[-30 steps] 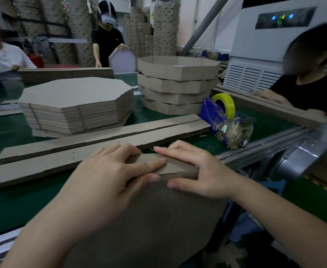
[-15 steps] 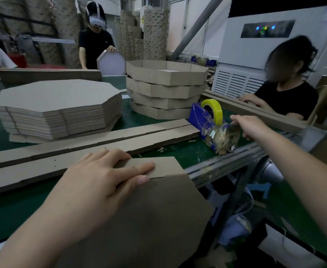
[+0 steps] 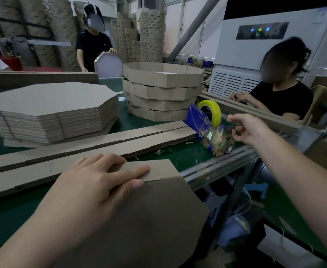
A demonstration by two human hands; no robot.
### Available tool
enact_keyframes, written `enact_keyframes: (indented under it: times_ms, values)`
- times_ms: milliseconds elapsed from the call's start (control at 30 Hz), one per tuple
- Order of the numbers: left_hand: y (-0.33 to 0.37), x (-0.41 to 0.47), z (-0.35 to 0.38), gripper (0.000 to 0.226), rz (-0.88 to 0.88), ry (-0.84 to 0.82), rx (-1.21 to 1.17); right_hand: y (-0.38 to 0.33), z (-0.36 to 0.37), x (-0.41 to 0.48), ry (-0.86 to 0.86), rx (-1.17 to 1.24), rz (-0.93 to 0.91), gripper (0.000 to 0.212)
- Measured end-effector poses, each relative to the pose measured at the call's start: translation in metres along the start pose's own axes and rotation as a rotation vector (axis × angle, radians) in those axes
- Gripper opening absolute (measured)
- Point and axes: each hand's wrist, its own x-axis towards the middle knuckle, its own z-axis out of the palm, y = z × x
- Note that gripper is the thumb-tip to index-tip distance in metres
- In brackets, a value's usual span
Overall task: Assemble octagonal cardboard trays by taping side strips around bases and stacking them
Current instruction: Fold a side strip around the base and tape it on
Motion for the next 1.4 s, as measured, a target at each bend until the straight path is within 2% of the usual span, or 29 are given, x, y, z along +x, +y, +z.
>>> enact_keyframes:
  times_ms: [67,167,233,300,367,500,567,633,733,800,867,1000,1067,1133,1233,1400]
  values:
    - [-0.001,0.0,0.001,0.043,0.002,-0.001,-0.008,0.012,-0.01,-0.002,-0.052,0.185,-0.102,0.023]
    - [-0.001,0.001,0.002,0.043,0.002,0.004,-0.006,0.033,-0.025,-0.007,-0.16,0.427,-0.201,0.047]
    - [-0.001,0.001,0.001,0.043,0.005,0.004,-0.005,0.045,-0.028,-0.01,-0.207,0.508,-0.251,0.055]
    - [-0.001,0.001,0.001,0.045,0.008,0.007,-0.005,0.055,-0.027,-0.01,-0.21,0.49,-0.286,0.056]
    - [-0.002,0.001,0.001,0.045,0.005,0.012,-0.003,0.062,-0.029,-0.01,-0.145,0.324,-0.322,0.049]
    - [-0.005,0.0,0.001,0.041,0.006,0.016,-0.013,0.068,-0.043,-0.014,0.159,-0.48,-0.56,0.024]
    - [-0.004,0.001,0.001,0.041,0.017,0.022,-0.032,0.067,-0.048,-0.02,0.26,-0.71,-0.608,0.022]
    - [-0.002,0.002,0.002,0.041,0.031,0.031,-0.044,0.064,-0.05,-0.034,0.278,-0.765,-0.629,0.018]
    - [0.0,0.002,0.002,0.04,0.041,0.053,-0.077,0.057,-0.039,-0.064,0.222,-0.8,-0.769,0.014]
    - [0.002,0.003,0.0,0.038,0.038,0.057,-0.081,0.048,-0.021,-0.095,0.148,-0.776,-0.882,0.009]
    - [0.004,0.003,-0.002,0.036,0.029,0.048,-0.075,0.041,0.0,-0.13,0.019,-0.655,-0.924,0.006]
    - [0.006,0.002,-0.006,0.039,0.023,0.008,-0.062,0.045,0.035,-0.212,-0.37,-0.299,-0.863,0.007]
    - [0.004,0.002,-0.008,0.04,0.025,-0.012,-0.072,0.058,0.053,-0.245,-0.516,-0.056,-0.702,0.013]
    - [0.003,0.001,-0.009,0.04,0.029,-0.022,-0.083,0.077,0.07,-0.263,-0.535,0.095,-0.512,0.017]
    - [0.003,0.0,-0.009,0.037,0.042,-0.021,-0.072,0.102,0.09,-0.27,-0.456,0.174,-0.332,0.012]
    - [0.001,-0.003,-0.009,0.041,0.05,-0.016,-0.077,0.109,0.103,-0.275,-0.344,0.275,-0.245,0.013]
